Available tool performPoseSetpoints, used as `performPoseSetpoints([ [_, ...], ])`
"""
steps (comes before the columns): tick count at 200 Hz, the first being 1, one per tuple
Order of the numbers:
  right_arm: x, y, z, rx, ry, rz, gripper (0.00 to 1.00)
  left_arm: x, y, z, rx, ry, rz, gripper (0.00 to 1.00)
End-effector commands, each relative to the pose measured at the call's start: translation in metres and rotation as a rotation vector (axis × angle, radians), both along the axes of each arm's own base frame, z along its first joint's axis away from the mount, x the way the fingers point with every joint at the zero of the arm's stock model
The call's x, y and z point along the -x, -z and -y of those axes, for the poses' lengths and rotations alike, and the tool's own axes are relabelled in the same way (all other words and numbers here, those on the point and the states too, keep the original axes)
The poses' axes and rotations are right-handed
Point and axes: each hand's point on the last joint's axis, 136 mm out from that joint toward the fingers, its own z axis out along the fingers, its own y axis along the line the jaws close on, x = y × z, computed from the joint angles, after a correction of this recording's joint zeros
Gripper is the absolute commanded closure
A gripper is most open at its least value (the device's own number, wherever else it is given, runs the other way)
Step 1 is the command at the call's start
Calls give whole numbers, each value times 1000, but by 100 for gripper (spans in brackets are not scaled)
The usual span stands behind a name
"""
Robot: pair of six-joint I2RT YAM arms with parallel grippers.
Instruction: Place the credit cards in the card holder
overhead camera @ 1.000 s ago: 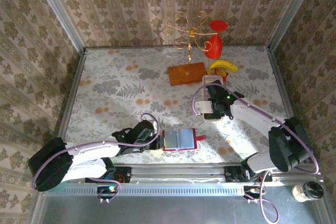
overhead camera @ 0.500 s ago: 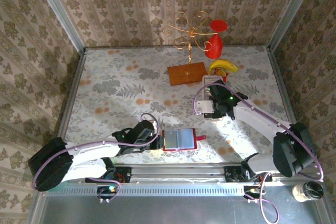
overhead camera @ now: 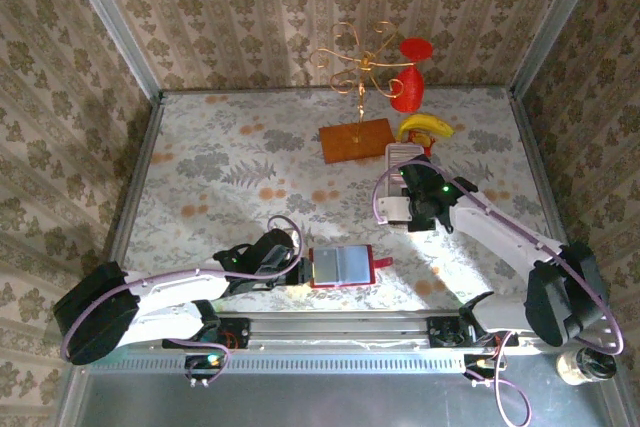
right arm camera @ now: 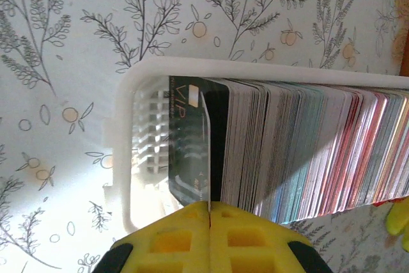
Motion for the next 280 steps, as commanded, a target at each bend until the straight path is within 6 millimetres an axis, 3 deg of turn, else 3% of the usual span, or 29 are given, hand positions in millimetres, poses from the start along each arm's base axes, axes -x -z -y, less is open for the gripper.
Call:
performPoseSetpoints([
  [1, 8, -17, -6, -60, 16, -27, 100, 2, 0, 2, 7, 4, -11, 71],
  [63, 30, -42, -11, -168, 121, -68, 100, 1, -4, 3, 7, 7, -4, 72],
  [101, 27, -87, -27, -471, 577, -111, 100, -1, -10, 0, 4, 0, 13, 67],
  [129, 39, -96, -42, -684, 901, -231, 100, -2, -13, -1, 13, -12, 17, 58],
  [167, 59, -88, -52, -931, 1232, -395, 100, -3, -17, -2, 6, -17, 18, 52],
  [194, 71, -75, -77, -1180, 1393, -628, 100, -4, -18, 0, 12, -24, 19, 47],
  [217, 79, -57, -96, -1297, 1445, -718, 100, -5, -17, 0, -3, -21, 14, 44],
  [246, 83, -42, -111, -1343, 1438, -687, 100, -7, -17, 0, -27, -14, 21, 39],
  [280, 83, -26, -116, -1343, 1464, -680, 100, -9, -20, 2, -34, -12, 23, 38],
])
